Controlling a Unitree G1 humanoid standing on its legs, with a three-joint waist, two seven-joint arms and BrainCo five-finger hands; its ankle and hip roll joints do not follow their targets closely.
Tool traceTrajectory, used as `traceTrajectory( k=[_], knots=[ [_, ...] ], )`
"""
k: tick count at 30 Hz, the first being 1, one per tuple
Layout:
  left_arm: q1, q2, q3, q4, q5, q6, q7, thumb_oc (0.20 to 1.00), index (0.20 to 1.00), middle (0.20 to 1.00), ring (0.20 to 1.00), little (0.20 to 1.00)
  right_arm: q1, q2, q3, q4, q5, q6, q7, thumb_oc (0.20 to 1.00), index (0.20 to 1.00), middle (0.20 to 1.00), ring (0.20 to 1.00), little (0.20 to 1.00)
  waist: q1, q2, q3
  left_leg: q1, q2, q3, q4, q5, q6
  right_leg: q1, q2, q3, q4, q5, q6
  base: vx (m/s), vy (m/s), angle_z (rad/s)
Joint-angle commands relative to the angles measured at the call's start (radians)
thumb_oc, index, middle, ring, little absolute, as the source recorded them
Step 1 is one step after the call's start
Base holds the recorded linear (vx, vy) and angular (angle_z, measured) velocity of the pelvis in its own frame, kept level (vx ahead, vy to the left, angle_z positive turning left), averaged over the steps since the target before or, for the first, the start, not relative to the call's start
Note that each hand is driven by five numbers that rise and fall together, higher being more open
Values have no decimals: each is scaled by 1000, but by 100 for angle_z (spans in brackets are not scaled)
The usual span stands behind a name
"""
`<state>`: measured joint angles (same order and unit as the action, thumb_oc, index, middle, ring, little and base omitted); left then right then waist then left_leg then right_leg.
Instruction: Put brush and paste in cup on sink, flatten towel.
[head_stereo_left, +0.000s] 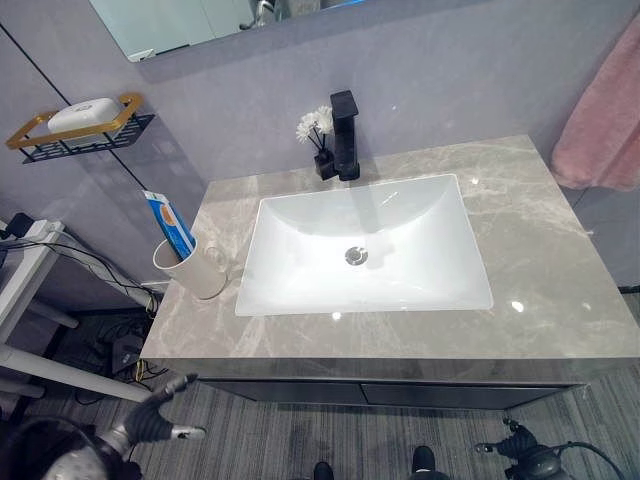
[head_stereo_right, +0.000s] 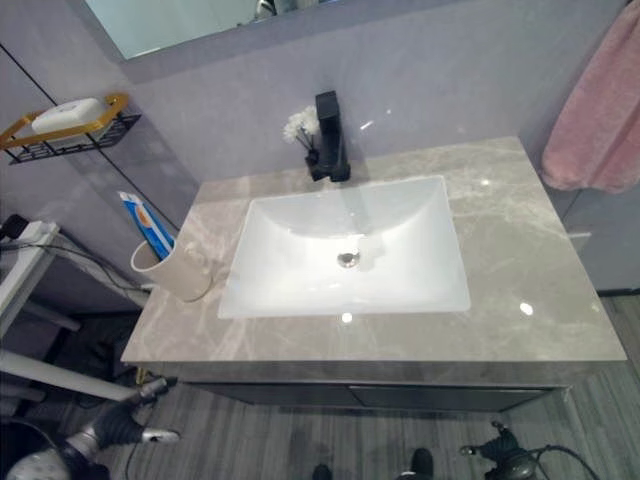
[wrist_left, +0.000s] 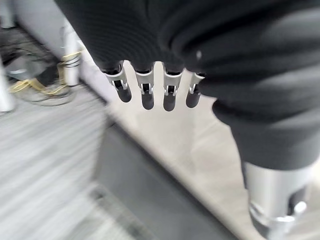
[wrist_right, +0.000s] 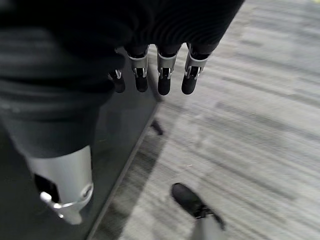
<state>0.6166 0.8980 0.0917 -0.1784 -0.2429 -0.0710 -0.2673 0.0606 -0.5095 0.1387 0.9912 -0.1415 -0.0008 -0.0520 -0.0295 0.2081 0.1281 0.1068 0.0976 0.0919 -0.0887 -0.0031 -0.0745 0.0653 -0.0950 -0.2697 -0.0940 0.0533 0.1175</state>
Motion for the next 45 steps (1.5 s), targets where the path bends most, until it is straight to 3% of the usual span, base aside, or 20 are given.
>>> traceTrajectory(
  k=[1,5,6,7,8,11,14,17,31,45],
  knots=[
    [89,68,147,-57,-216,-47,-22,1000,1000,1000,1000,1000,35,-3,26,-17,53,-43,32,1000,1000,1000,1000,1000,-18,-89,-24,-14,-42,27,1,38,-11,7,-11,53,7,-23,9,13,8,10],
    [89,15,233,-62,-341,-60,25,1000,1000,1000,1000,1000,101,3,13,-72,40,-61,32,1000,1000,1000,1000,1000,-14,-91,-21,-15,-44,20,1,39,-13,12,-15,44,7,-26,9,10,-4,7],
    [82,8,239,-53,-355,-60,37,642,642,642,642,642,107,6,11,-75,40,-64,32,1000,1000,1000,1000,1000,-14,-91,-19,-14,-45,20,1,40,-13,12,-16,43,7,-25,11,0,0,0],
    [75,4,251,-53,-362,-66,47,470,470,470,470,470,109,10,8,-69,42,-62,29,1000,1000,1000,1000,1000,-13,-90,-17,-15,-44,20,1,40,-13,10,-17,44,7,-25,12,0,0,0],
    [68,-7,254,-51,-368,-69,58,200,200,200,200,200,109,16,8,-60,42,-60,23,1000,1000,1000,1000,1000,-14,-91,-17,-15,-45,22,1,38,-12,9,-17,46,7,-25,12,0,0,0],
    [33,-58,250,-12,-336,-64,118,200,200,200,200,200,107,37,2,-42,49,-54,7,1000,1000,1000,1000,1000,-17,-90,-14,-17,-45,28,1,37,-12,1,-18,52,7,-24,13,0,0,0],
    [27,-63,254,-19,-334,-65,125,200,200,200,200,200,103,41,0,-36,49,-52,5,1000,1000,1000,1000,1000,-17,-90,-13,-18,-45,31,1,36,-12,-1,-18,55,7,-24,13,0,0,-4],
    [-43,-127,218,20,-382,-58,142,200,200,200,200,200,96,50,-14,15,49,-37,-12,1000,1000,1000,1000,1000,-26,-91,-4,-22,-45,39,1,35,-11,-11,-18,67,7,-23,14,6,-1,-9],
    [-216,-125,91,68,-393,-50,182,200,200,200,200,200,56,24,-11,2,37,-16,-58,1000,1000,1000,1000,1000,-66,-77,54,-105,-43,45,1,64,-22,-103,-19,80,7,6,11,-23,-2,-3],
    [-283,-161,60,131,-347,-69,227,200,200,200,200,200,20,17,3,-35,50,-29,-101,1000,1000,1000,1000,1000,-70,-70,80,-168,-37,55,1,77,-31,-174,-16,92,8,17,8,-1,-3,-2]
  ],
)
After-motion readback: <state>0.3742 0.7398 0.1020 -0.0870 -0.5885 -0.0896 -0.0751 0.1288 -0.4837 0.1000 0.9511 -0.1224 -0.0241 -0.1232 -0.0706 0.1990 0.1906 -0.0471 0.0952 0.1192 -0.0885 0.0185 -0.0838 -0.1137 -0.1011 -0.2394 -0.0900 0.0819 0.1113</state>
